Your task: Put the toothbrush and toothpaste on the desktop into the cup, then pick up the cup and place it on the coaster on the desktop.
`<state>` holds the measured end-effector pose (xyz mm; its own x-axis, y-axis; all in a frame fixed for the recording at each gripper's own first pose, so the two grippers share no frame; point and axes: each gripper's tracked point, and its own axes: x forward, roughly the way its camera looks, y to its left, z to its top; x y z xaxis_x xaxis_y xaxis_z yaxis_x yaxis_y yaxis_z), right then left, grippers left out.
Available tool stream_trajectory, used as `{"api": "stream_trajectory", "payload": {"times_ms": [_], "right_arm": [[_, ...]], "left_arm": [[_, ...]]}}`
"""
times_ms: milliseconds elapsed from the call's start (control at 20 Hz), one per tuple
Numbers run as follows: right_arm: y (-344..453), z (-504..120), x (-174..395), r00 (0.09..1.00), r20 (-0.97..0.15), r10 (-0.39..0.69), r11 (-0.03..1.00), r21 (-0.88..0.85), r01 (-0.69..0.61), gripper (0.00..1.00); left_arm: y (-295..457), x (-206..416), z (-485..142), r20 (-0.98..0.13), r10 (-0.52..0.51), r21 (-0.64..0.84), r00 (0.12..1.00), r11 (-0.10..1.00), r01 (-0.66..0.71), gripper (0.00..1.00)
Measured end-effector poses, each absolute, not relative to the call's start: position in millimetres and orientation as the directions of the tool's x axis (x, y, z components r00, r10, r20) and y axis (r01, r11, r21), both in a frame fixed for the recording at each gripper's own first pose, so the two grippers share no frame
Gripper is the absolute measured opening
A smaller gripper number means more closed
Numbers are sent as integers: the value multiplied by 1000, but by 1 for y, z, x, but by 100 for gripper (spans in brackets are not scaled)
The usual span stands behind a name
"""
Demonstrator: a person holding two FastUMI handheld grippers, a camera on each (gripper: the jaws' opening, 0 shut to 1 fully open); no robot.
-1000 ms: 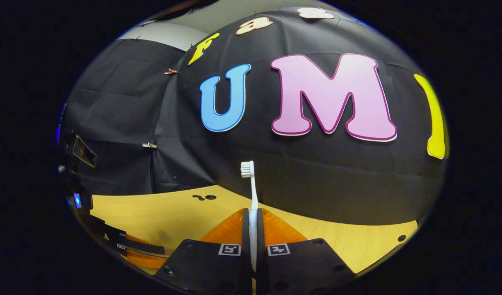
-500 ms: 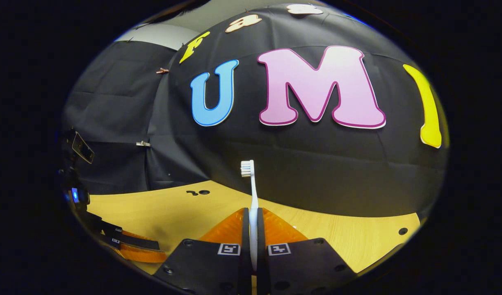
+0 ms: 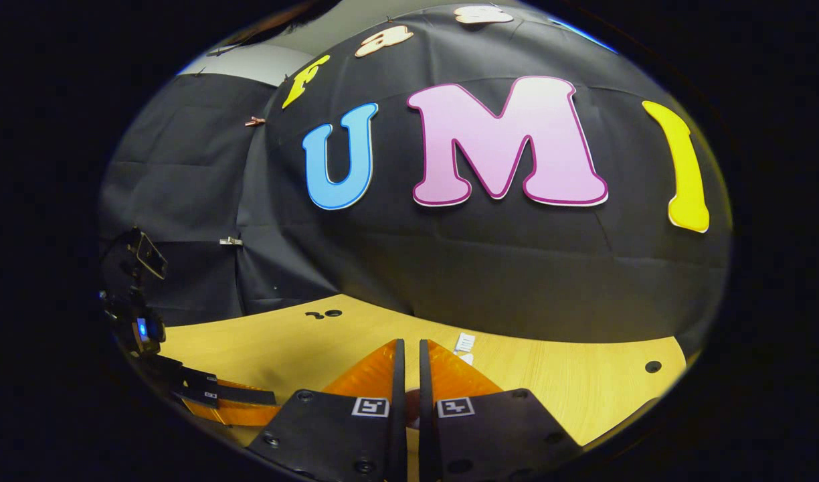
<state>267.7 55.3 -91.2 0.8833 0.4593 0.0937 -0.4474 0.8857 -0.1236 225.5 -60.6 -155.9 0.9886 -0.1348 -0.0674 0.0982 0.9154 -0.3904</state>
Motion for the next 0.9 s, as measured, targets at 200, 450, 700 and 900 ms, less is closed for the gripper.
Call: {"api": "stream_trajectory", "payload": {"times_ms": [200, 450, 700, 900], "right_arm": [[28, -102, 258, 908, 11, 419, 901, -133, -414, 13], [-3, -122, 252, 920, -118, 373, 914, -126, -387, 24], [-11, -138, 246, 887, -263, 380, 908, -80, -412, 39], [-13, -161, 243, 831, -396, 390, 900, -25, -434, 56]], "left_arm": [[-63, 227, -149, -62, -143, -370, 988, 922, 110, 66], [-61, 226, -149, -62, -141, -356, 988, 928, 110, 66], [-57, 221, -149, -63, -132, -328, 989, 939, 105, 66], [-54, 216, -156, -79, -127, -312, 989, 945, 97, 66]]}}
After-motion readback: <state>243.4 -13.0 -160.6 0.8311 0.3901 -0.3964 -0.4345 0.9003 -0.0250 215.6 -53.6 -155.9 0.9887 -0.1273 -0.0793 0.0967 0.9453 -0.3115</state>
